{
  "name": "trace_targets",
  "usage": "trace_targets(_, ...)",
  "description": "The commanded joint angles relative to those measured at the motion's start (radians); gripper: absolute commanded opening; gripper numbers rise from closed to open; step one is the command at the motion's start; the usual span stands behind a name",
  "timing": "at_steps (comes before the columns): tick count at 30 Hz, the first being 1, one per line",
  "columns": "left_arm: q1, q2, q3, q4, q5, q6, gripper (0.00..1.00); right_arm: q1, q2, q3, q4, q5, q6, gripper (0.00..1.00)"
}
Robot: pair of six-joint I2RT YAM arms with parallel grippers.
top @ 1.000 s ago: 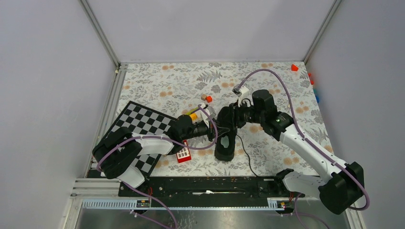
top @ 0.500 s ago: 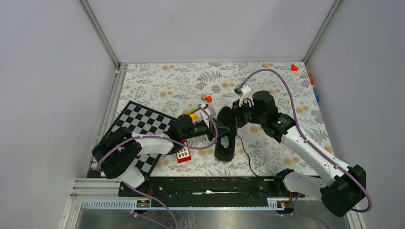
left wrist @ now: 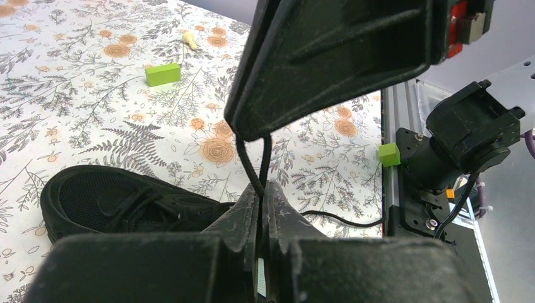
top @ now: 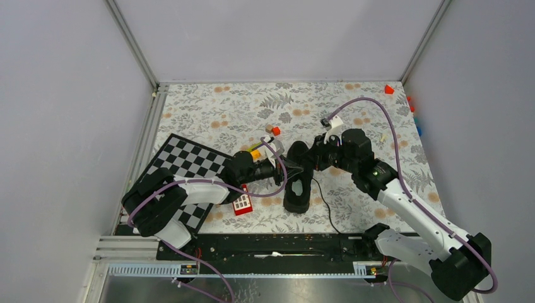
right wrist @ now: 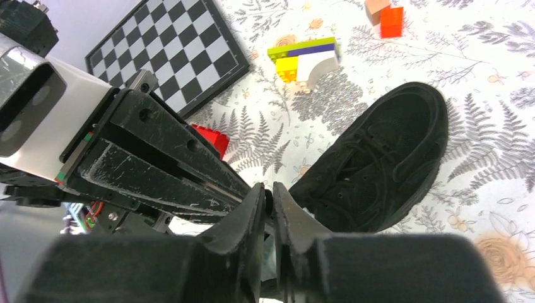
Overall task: Tie the shoes
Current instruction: Wrap the shoelace around the shoelace.
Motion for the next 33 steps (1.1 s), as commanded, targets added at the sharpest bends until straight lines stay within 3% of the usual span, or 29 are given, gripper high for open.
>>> trace_targets(1, 0.001, -0.028, 0.021, 0.06, 0.011, 0.008, 0.0, 0.004, -0.034, 0.017, 0.051, 0.062, 0.011, 0.27)
trace_targets(5, 0.003, -0.019, 0.03, 0.06, 0.018, 0.008, 0.0, 0.0, -0.133, 0.016, -0.047, 0.182, -0.019, 0.63)
trace_targets(10, 0.009, -0.006, 0.034, 0.068, 0.028, 0.0, 0.0, -0.02, -0.343, -0.089, -0.166, 0.412, -0.015, 0.78)
trace_targets(14, 0.016, -0.002, 0.048, 0.045, 0.02, 0.005, 0.0, -0.031, -0.373, -0.164, -0.322, 0.495, 0.183, 0.78)
trace_targets(16, 0.018, -0.003, 0.061, 0.021, 0.013, 0.01, 0.0, -0.031, -0.33, -0.197, -0.374, 0.459, 0.295, 0.77)
trace_targets(22, 0.021, 0.004, 0.075, 0.008, -0.009, -0.005, 0.0, -0.031, -0.228, -0.335, -0.311, 0.407, 0.427, 0.73)
trace_targets(33, 0.021, 0.023, 0.079, 0.013, -0.01, -0.024, 0.0, -0.021, -0.009, -0.368, -0.154, 0.326, 0.374, 0.61)
